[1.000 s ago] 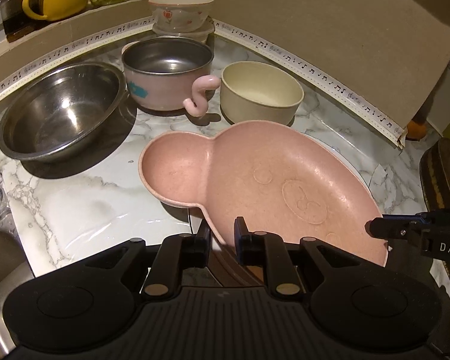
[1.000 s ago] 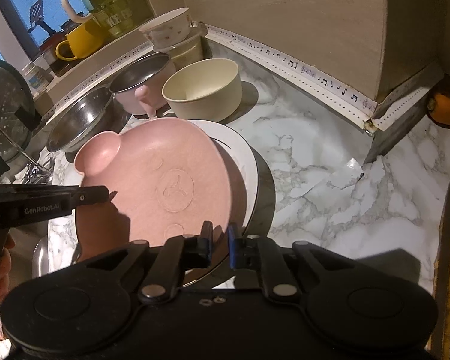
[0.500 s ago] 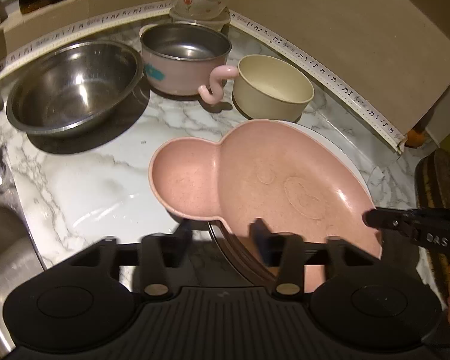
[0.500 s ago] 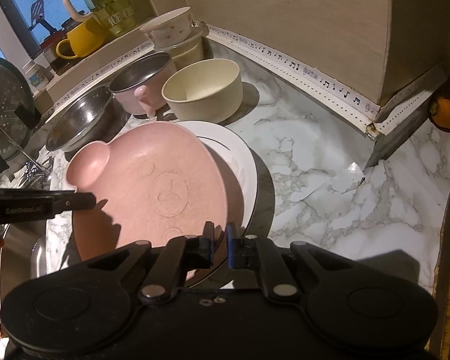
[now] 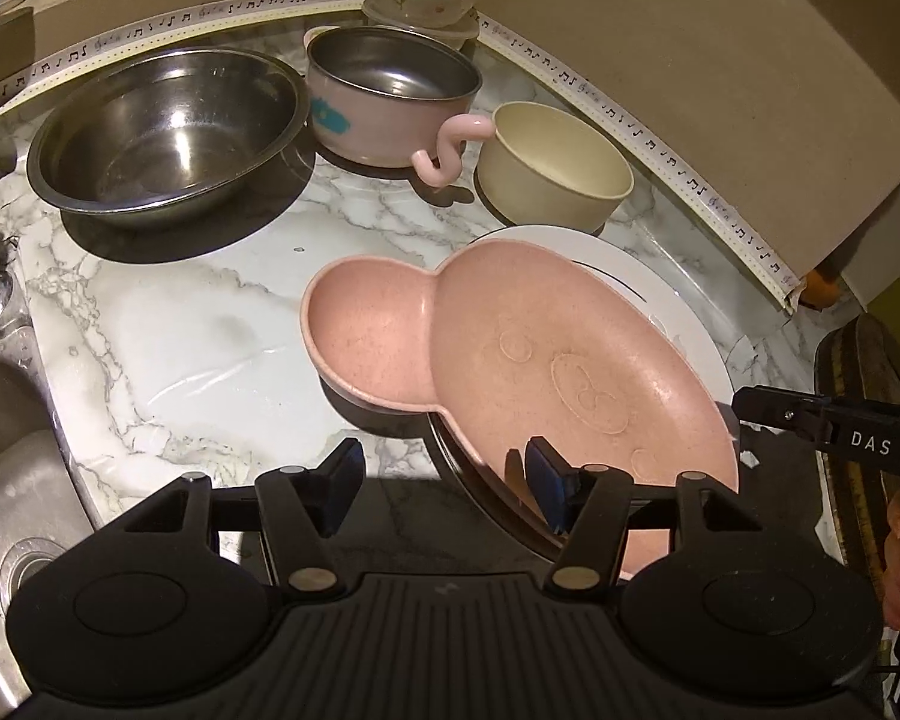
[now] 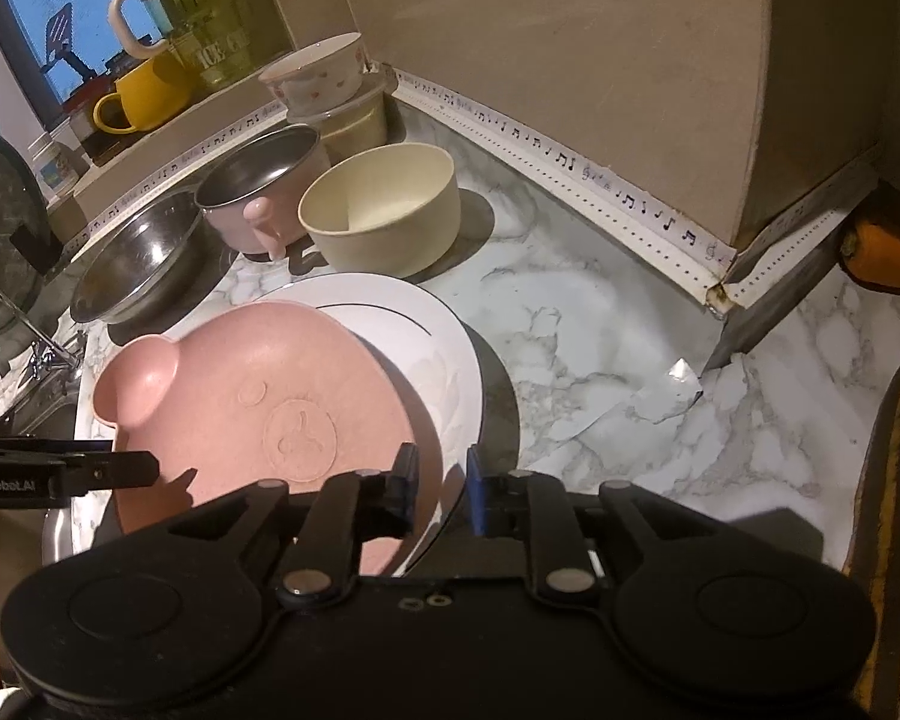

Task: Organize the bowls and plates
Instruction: 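Open both grippers and release the pink plate on the white plate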

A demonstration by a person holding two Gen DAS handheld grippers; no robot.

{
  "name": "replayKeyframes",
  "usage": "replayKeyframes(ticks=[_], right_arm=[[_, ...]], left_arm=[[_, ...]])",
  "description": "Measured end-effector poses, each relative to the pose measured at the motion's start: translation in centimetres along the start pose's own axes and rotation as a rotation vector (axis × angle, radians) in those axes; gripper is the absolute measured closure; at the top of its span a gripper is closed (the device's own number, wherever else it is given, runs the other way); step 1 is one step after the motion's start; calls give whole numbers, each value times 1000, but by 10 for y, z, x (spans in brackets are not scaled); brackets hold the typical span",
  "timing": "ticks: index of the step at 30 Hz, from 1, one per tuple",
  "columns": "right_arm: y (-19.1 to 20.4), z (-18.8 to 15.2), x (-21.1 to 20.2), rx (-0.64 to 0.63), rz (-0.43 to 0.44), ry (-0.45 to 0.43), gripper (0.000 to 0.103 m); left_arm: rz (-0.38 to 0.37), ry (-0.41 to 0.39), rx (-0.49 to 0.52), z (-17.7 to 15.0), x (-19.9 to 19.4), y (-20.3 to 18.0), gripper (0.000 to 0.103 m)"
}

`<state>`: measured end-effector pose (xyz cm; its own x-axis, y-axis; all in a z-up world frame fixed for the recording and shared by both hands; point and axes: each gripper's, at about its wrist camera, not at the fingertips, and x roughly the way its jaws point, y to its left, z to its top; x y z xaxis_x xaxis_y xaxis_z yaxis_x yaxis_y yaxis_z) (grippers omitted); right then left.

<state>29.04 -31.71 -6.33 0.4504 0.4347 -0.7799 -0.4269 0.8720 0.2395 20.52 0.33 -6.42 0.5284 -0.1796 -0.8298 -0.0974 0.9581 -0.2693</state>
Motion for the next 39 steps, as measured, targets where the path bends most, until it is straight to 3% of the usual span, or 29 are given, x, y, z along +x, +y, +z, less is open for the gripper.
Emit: replayKeyframes(ticks=[6, 14, 22, 25, 27, 32, 39], right_arm=[[-3, -2, -1, 3, -14, -2, 72], [-5, -1, 0, -4, -20, -8, 43], [-7, 6, 22, 34, 4, 41, 44], [-10, 6, 31, 53, 20, 64, 48], [-11, 6, 35, 59, 27, 77, 54], [-12, 6, 38, 81, 77, 94, 70], [-3, 0, 34, 55, 63, 102, 71]], left_arm=[[-12, 18, -14, -2, 8, -2, 44], [-8, 23, -46, 2, 13, 1, 44], [-29, 44, -49, 4, 25, -8, 46], [-26, 43, -44, 5, 30, -12, 51], [-45, 49, -45, 5, 32, -13, 63], [-46, 41, -45, 4, 31, -14, 66], [-43, 63, -68, -3, 22, -4, 66]])
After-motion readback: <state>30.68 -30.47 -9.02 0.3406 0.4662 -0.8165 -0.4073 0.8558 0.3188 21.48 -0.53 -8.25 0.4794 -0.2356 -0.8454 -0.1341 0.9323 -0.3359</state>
